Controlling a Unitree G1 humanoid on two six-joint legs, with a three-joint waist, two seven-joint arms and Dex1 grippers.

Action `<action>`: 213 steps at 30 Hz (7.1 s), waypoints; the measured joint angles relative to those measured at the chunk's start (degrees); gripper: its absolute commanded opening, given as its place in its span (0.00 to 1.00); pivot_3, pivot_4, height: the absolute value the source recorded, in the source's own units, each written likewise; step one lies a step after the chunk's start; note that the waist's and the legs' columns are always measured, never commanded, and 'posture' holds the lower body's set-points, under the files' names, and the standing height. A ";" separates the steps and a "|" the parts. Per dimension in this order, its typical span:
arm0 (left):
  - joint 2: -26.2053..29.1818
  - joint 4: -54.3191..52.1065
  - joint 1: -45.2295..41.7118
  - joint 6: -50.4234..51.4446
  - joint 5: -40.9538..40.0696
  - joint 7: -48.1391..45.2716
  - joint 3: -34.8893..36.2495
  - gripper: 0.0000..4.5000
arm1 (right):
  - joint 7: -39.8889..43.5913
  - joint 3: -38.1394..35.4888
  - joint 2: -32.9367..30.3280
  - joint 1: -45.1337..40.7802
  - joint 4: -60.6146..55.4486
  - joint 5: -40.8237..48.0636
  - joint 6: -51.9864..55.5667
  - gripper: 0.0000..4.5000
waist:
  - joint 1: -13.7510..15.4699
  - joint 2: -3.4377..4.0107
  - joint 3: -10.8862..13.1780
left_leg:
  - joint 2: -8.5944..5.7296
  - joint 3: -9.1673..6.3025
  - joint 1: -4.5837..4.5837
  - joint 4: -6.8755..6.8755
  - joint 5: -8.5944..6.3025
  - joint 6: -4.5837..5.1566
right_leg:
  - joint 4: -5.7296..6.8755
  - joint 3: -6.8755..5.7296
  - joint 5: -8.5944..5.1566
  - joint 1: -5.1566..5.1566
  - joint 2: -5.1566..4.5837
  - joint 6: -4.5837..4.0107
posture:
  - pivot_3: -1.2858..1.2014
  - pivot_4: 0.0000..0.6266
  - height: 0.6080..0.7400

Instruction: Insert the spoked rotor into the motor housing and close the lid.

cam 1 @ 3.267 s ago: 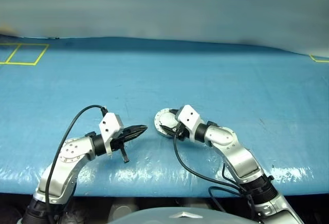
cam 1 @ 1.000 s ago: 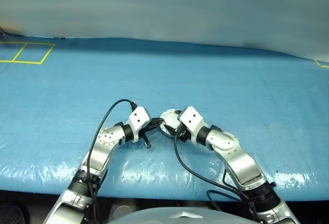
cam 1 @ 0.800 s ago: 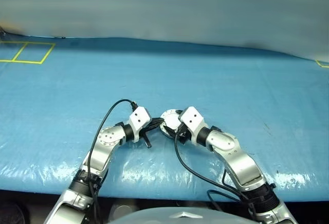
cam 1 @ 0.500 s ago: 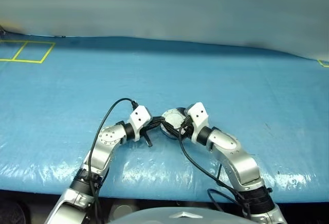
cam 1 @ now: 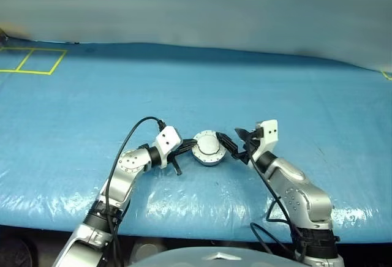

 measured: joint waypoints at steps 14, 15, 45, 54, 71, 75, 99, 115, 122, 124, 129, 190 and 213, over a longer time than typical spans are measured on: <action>0.27 0.01 0.03 -0.60 0.56 -0.02 -0.14 0.00 | -0.54 -8.07 4.97 1.11 7.57 21.33 12.36 0.99 | -0.08 0.02 0.00 | 0.02 0.01 0.00 -0.04 -0.02 0.03 | -0.02 -0.01 -0.02 0.00 0.02 -0.03 | 0.52 0.24 1.00; 0.33 0.01 0.03 -0.60 0.56 -0.02 -0.11 0.00 | -0.53 -8.06 4.96 1.12 7.71 21.60 12.39 0.99 | -0.11 0.02 0.00 | 0.02 0.00 0.00 -0.04 -0.02 0.03 | -0.02 -0.01 -0.03 0.00 0.03 -0.03 | 0.52 0.24 1.00; 1.47 0.37 0.35 -0.92 1.22 0.07 0.73 0.00 | 0.18 -3.82 5.79 3.32 7.93 24.58 12.19 0.39 | -1.00 0.06 -0.07 | 0.05 0.06 0.08 -0.02 -0.02 0.03 | -0.01 0.03 -0.03 0.06 0.02 -0.03 | 0.52 0.24 1.00; 1.22 0.87 0.64 -1.64 1.25 0.17 1.29 0.00 | -5.75 -6.69 12.02 0.72 10.55 26.33 9.81 0.39 | -1.18 0.08 -0.06 | 0.07 0.06 0.06 -0.06 -0.02 0.03 | -0.02 0.03 -0.03 0.01 0.03 -0.03 | 0.52 0.24 1.00; 1.46 -1.00 3.29 2.14 -4.78 -1.67 5.28 0.00 | -6.28 -2.39 11.88 -1.23 9.75 21.58 7.42 0.27 | -2.27 0.13 -0.04 | 0.19 0.20 0.09 -0.10 -0.02 0.03 | 0.03 0.11 -0.02 -0.09 0.08 -0.04 | 0.52 0.24 1.00; 2.51 -5.42 5.58 5.96 -10.53 -3.67 7.77 0.00 | -6.53 -2.25 12.99 -2.38 10.75 21.48 7.25 0.27 | -2.60 0.13 -0.03 | 0.22 0.21 -0.38 -0.14 -0.02 0.03 | 0.16 0.08 0.11 -0.69 0.14 0.14 | 0.52 0.24 1.00; -5.67 -20.63 19.07 23.86 -41.92 9.49 26.10 0.37 | -9.95 -1.79 14.13 -10.22 14.43 36.32 7.03 0.27 | -2.30 0.36 0.29 | 0.11 0.13 -0.95 -0.05 -0.05 0.07 | 0.02 0.03 0.21 -1.04 0.08 0.28 | 0.52 0.24 1.00; -7.59 -20.43 18.49 29.52 -53.44 9.79 25.56 0.99 | -6.71 3.86 13.97 -10.80 12.05 39.86 7.94 0.27 | -1.83 0.38 0.32 | 0.03 0.10 -0.99 0.03 -0.06 0.09 | 0.02 -0.02 0.21 -1.03 0.08 0.28 | 0.52 0.24 1.00; -10.29 -18.56 14.85 30.30 -55.02 10.41 24.52 0.99 | -6.62 4.25 13.94 -10.51 11.45 40.10 8.87 0.27 | -1.72 0.38 0.32 | -0.02 0.09 -1.01 0.07 -0.06 0.09 | 0.03 -0.02 0.23 -1.02 0.09 0.29 | 0.52 0.24 1.00; -10.93 -18.33 14.05 30.57 -55.31 10.62 24.44 0.99 | -6.62 4.47 13.93 -10.43 11.40 40.09 9.03 0.27 | -1.73 0.38 0.32 | -0.04 0.08 -1.01 0.07 -0.05 0.09 | 0.04 -0.04 0.23 -1.02 0.10 0.29 | 0.52 0.24 1.00; -12.31 -17.09 12.15 31.00 -57.14 11.76 24.60 0.99 | -6.80 4.52 13.92 -10.42 10.96 40.07 9.04 0.27 | -1.69 0.38 0.32 | -0.06 0.07 -1.01 0.10 -0.05 0.08 | 0.05 -0.03 0.24 -1.01 0.09 0.29 | 0.52 0.24 1.00; -11.29 -12.26 7.80 34.72 -64.12 30.29 28.53 0.52 | -9.98 8.59 14.00 -10.14 9.54 32.05 2.53 0.78 | -1.22 0.38 0.30 | -0.27 -0.10 -1.05 0.31 -0.04 0.06 | 0.12 -0.16 0.44 -0.93 0.06 0.06 | 0.52 0.24 1.00; -10.67 -0.44 1.77 20.49 -41.45 32.92 35.03 0.75 | -12.62 13.14 11.98 -9.50 8.08 8.76 -5.25 0.79 | -1.20 0.33 0.26 | -0.33 -0.10 -0.97 0.35 -0.01 0.01 | 0.19 -0.15 0.47 -0.89 -0.01 0.06 | 0.52 0.24 1.00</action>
